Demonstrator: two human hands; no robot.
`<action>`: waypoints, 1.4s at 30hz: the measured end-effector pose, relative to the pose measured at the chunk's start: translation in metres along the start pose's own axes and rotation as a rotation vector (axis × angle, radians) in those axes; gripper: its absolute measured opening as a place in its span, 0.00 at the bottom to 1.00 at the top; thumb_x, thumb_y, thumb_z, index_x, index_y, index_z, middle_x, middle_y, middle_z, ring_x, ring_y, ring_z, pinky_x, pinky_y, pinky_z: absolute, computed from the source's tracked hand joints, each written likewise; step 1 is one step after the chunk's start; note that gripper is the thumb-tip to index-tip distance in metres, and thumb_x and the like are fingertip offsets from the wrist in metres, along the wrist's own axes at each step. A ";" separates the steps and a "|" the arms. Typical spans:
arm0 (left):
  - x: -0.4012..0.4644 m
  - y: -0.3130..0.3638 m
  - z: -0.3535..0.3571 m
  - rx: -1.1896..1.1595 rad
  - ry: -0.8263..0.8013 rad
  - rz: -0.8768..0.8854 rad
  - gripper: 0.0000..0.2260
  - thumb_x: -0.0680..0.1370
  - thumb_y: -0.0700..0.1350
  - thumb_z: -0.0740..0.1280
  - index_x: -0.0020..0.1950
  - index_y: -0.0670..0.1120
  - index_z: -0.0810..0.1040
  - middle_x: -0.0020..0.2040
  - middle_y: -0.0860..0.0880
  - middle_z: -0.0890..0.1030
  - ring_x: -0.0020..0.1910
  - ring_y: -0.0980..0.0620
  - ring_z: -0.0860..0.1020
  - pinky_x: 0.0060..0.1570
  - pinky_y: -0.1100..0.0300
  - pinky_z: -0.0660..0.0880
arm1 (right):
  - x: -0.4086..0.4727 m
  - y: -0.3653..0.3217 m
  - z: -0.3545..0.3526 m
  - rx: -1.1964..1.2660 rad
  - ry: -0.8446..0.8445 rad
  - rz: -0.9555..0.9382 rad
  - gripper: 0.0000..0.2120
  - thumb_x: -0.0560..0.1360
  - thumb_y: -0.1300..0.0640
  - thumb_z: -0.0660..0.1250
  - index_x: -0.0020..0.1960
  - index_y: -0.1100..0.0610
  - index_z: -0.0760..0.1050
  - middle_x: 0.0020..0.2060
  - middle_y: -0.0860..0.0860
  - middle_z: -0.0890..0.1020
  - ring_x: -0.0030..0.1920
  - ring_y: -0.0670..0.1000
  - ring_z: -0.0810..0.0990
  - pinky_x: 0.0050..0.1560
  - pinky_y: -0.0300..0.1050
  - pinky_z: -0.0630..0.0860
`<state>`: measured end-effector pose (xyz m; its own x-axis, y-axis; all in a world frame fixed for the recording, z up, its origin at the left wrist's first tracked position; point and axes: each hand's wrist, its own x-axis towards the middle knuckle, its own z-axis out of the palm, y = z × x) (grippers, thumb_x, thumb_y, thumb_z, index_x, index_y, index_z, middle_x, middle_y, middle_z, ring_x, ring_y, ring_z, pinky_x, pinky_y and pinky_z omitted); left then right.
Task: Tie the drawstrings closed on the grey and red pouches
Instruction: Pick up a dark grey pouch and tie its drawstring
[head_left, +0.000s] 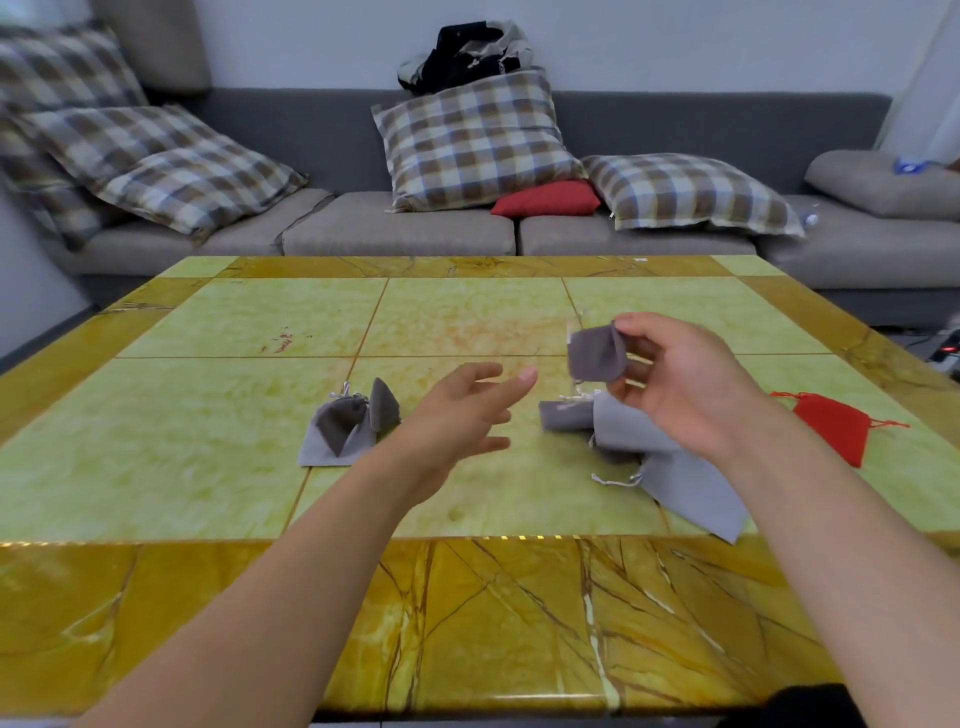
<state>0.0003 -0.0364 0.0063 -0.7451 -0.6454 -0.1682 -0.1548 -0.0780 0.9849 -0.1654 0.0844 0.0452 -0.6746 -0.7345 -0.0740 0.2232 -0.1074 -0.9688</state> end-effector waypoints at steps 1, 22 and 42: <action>-0.002 0.002 0.002 -0.123 -0.061 -0.015 0.28 0.72 0.57 0.73 0.70 0.50 0.72 0.64 0.50 0.78 0.59 0.50 0.80 0.53 0.54 0.81 | 0.000 0.000 0.001 0.084 -0.069 0.064 0.07 0.77 0.60 0.65 0.41 0.56 0.77 0.33 0.50 0.78 0.32 0.48 0.76 0.34 0.41 0.71; -0.002 -0.002 -0.006 0.409 0.109 0.341 0.05 0.76 0.41 0.73 0.50 0.48 0.86 0.40 0.48 0.85 0.33 0.58 0.76 0.33 0.68 0.72 | -0.001 0.035 0.026 -0.341 -0.283 0.027 0.13 0.75 0.53 0.72 0.55 0.59 0.83 0.52 0.57 0.86 0.51 0.54 0.83 0.57 0.53 0.79; -0.004 0.005 -0.029 0.384 0.170 0.115 0.13 0.79 0.48 0.70 0.40 0.39 0.82 0.29 0.49 0.77 0.26 0.55 0.73 0.28 0.65 0.73 | 0.005 0.033 0.019 -0.202 0.045 0.043 0.11 0.72 0.54 0.76 0.46 0.62 0.82 0.31 0.52 0.81 0.29 0.46 0.77 0.29 0.37 0.74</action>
<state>0.0216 -0.0565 0.0126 -0.6590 -0.7520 -0.0168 -0.3308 0.2697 0.9043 -0.1482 0.0640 0.0172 -0.6991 -0.7045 -0.1223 0.1099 0.0631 -0.9919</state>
